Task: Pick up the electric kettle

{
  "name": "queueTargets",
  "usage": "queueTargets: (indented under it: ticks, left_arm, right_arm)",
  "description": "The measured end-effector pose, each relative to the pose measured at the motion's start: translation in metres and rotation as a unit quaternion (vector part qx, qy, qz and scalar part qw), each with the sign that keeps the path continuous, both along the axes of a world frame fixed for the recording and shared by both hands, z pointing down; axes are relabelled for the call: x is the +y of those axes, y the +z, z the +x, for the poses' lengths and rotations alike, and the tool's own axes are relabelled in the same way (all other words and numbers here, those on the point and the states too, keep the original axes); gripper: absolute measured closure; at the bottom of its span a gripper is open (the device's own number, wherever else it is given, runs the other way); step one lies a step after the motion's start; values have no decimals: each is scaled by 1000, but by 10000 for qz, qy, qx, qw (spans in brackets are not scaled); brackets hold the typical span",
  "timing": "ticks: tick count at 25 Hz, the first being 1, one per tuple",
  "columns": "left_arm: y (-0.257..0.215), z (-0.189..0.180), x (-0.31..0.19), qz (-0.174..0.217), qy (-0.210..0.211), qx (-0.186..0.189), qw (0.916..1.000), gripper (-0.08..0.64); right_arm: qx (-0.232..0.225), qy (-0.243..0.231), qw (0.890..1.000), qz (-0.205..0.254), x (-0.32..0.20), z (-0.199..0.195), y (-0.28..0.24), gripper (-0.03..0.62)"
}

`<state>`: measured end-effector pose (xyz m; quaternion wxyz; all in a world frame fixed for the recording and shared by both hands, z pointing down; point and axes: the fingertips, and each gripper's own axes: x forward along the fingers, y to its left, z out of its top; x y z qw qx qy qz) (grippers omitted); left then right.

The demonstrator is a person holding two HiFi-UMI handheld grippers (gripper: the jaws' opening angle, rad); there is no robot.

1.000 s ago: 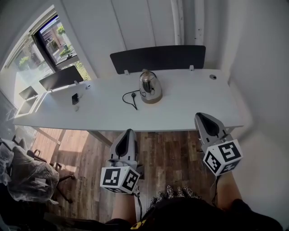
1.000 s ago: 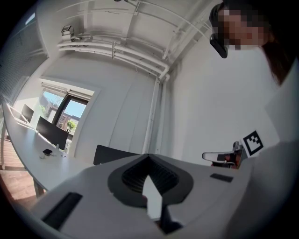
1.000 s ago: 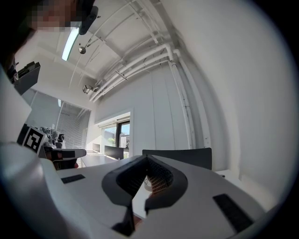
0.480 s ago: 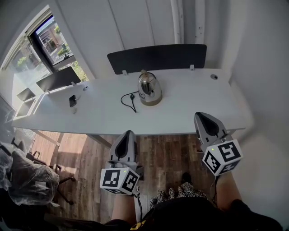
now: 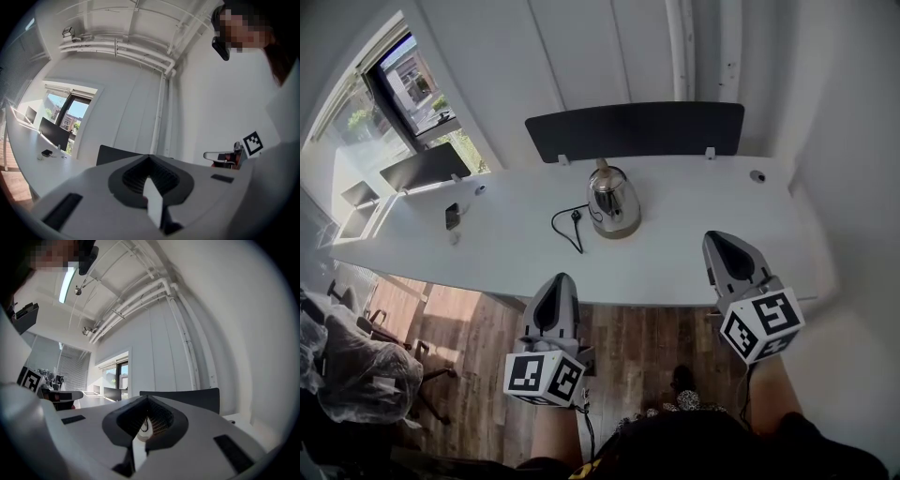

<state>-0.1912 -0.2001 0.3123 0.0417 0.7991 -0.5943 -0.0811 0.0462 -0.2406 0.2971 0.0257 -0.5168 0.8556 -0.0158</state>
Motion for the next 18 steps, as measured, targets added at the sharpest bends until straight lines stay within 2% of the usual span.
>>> queueTargets:
  ticks: [10,18]
  left_arm:
    - [-3,20,-71,59,-283,-67,9996,558]
    - [-5,30,-104,86,-533,-36,9985,558]
  right_arm:
    - [-5,-336,9994,32,-83,17,-1,586]
    - [31,-550,9985,35,-126,30,0,586]
